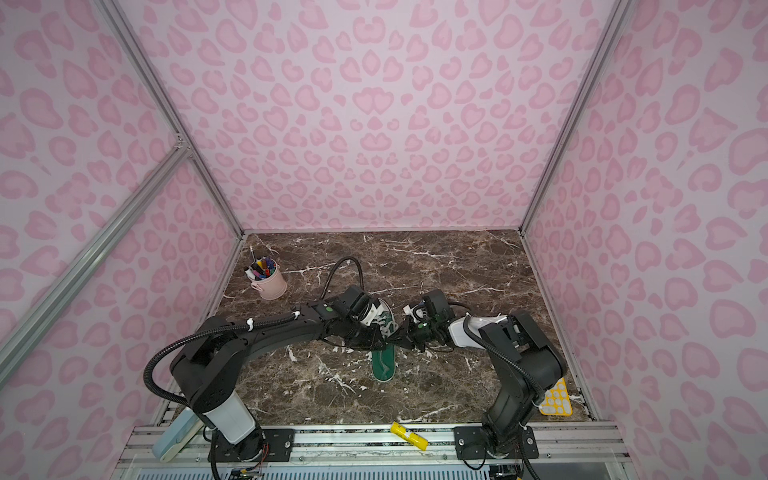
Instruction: Tie the shoes
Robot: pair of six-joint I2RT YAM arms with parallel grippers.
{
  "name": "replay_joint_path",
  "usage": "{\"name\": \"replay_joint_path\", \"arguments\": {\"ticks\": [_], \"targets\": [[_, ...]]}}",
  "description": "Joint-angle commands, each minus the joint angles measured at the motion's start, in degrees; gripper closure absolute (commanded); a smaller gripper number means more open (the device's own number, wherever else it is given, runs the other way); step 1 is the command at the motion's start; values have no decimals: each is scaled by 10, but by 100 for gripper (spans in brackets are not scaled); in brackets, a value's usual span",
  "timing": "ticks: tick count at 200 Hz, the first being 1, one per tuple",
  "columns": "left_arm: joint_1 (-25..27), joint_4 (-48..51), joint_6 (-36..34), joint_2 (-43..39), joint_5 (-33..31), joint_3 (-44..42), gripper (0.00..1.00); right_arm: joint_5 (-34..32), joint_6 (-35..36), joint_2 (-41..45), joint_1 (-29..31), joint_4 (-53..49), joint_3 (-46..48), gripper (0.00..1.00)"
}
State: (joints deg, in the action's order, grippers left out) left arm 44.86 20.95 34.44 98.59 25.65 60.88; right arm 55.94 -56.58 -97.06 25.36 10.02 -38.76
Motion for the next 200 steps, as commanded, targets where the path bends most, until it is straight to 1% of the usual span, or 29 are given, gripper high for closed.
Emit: {"name": "replay_joint_path", "arguments": {"ticks": [1, 75, 95, 119, 152, 181, 200], "targets": [[0, 6, 0, 2, 1, 6, 81, 8, 0, 1, -1, 8, -1, 97], [0, 11, 1, 1, -5, 7, 93, 8, 0, 3, 0, 7, 0, 96], [0, 12, 1, -1, -9, 6, 97, 8, -3, 6, -2, 9, 1, 92], [0, 22, -2, -8, -14, 6, 97, 7, -7, 16, -9, 12, 4, 84], [1, 42, -7, -23, -20, -1, 97, 12, -11, 38, -32, 14, 12, 78], [0, 70, -10, -51, -31, -10, 97, 9, 22, 60, -48, -37, 10, 75], [-1, 105, -16, -82, -50, -3, 97, -8, 72, 79, -59, -97, 1, 73]]}}
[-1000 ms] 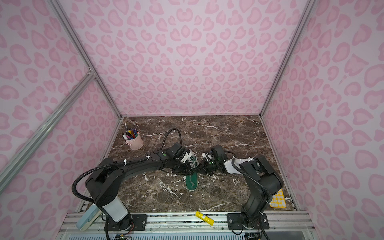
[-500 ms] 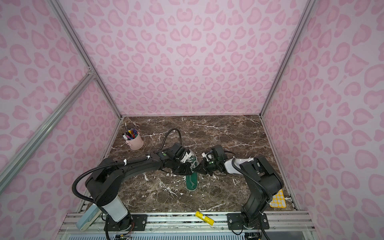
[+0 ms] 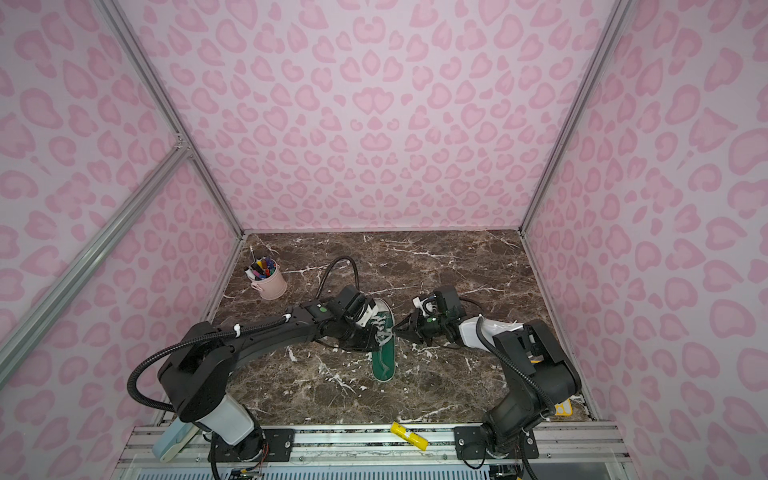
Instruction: Tie the shoes
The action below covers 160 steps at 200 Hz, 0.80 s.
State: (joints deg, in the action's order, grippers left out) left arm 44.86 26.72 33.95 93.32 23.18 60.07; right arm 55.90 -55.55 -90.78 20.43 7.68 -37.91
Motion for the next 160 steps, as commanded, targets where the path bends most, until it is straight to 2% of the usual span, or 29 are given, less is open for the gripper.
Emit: {"name": "replay_joint_path", "arguments": {"ticks": [1, 24, 40, 65, 96, 129, 160], "targets": [[-1, 50, -12, -32, -26, 6, 97, -9, 64, 18, -10, -77, -7, 73], [-3, 93, -19, -88, -63, 47, 97, -56, 143, 60, -14, -150, -27, 73], [-14, 128, -31, -98, -71, 97, 97, -96, 177, 104, -14, -166, -32, 72], [-40, 155, -55, -80, -56, 175, 97, -172, 216, 192, -4, -138, -19, 70], [-63, 160, -81, -35, -24, 257, 97, -273, 305, 284, 46, -110, -6, 67], [-68, 164, -103, 18, 0, 324, 97, -319, 360, 324, 85, -7, 39, 65], [-68, 155, -105, 30, 7, 334, 97, -302, 372, 290, 88, 37, 29, 65]]}}
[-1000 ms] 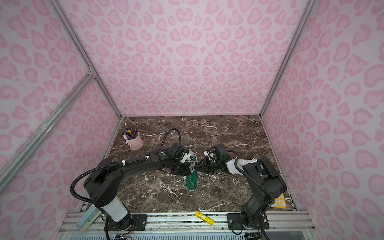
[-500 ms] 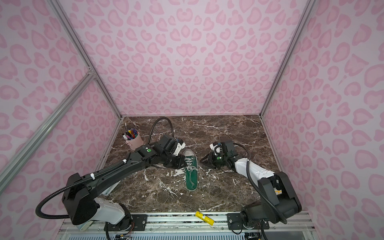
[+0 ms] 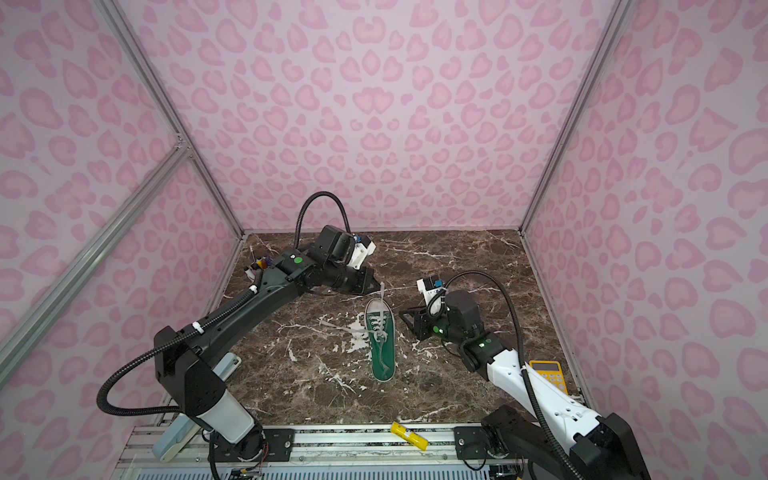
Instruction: Tie the shoes
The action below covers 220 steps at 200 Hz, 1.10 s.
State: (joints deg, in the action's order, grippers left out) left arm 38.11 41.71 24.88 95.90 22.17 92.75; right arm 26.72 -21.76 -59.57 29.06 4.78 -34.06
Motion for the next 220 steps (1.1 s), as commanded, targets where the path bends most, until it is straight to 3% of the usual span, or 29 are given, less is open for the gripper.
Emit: {"name": "replay_joint_path", "arguments": {"ticks": [1, 33, 86, 192, 204, 220], "targets": [[-1, 5, -14, 5, 17, 7, 97, -9, 35, -25, 2, 65, -11, 65], [-2, -6, -10, 1, 23, -17, 97, 51, 37, -108, 8, 48, -69, 66], [-4, -11, -4, -7, 24, -19, 97, 80, 27, -198, 24, 86, -111, 71], [-7, -10, 5, -29, 19, -46, 97, 85, 12, -249, 25, 118, -123, 93], [-8, -10, 6, -29, 16, -49, 92, 84, 7, -244, 25, 122, -118, 96], [-12, -9, 6, -31, 6, -56, 79, 81, 5, -232, 26, 122, -110, 98]]}}
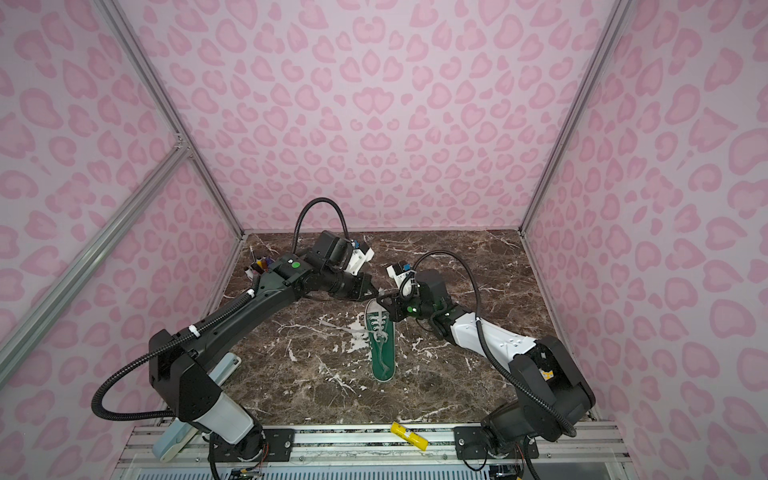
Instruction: Tie the shoes
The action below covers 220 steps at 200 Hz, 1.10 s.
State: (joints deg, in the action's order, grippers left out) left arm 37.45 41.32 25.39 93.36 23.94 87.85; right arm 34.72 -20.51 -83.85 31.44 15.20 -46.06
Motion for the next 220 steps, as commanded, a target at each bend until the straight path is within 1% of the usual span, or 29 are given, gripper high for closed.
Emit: {"name": "replay_joint_path", "arguments": {"ticks": [1, 11, 15, 19, 28, 40, 55, 77, 87, 106, 117, 128, 160, 195, 220], "targets": [[-5, -5, 1, -5, -13, -8, 78, 0, -8, 11, 2, 18, 10, 98], [-10, 1, 0, -9, -26, -13, 66, -5, -7, 20, 1, 13, 15, 98], [-12, 3, 1, -11, -33, -16, 65, -7, -6, 22, 0, 11, 17, 98], [-15, 4, 0, -14, -37, -20, 59, -9, -4, 26, 0, 8, 19, 98], [-25, 4, 2, -22, -48, -33, 53, -14, -2, 33, 0, 0, 25, 98], [-41, 2, 4, -33, -54, -54, 50, -20, 0, 44, -1, -7, 34, 98], [-57, 18, -2, -35, -72, -74, 48, -27, 1, 60, -5, -14, 45, 98], [-67, 50, -23, -19, -130, -104, 48, -35, 1, 86, -20, -28, 61, 98], [-67, 61, -32, -7, -158, -130, 50, -38, 1, 97, -28, -33, 68, 98], [-68, 75, -46, 20, -213, -146, 52, -38, 2, 118, -39, -43, 76, 97], [-68, 70, -51, 34, -230, -153, 52, -38, 5, 125, -40, -50, 77, 98], [-68, 59, -56, 48, -221, -154, 52, -37, 7, 127, -41, -56, 75, 97], [-66, 31, -57, 89, -169, -145, 51, -33, 2, 119, -40, -55, 70, 98], [-64, 8, -66, 119, -139, -145, 50, -34, 4, 119, -41, -58, 66, 97], [-58, 8, -77, 138, -135, -140, 50, -33, 9, 115, -41, -67, 62, 98]]}}
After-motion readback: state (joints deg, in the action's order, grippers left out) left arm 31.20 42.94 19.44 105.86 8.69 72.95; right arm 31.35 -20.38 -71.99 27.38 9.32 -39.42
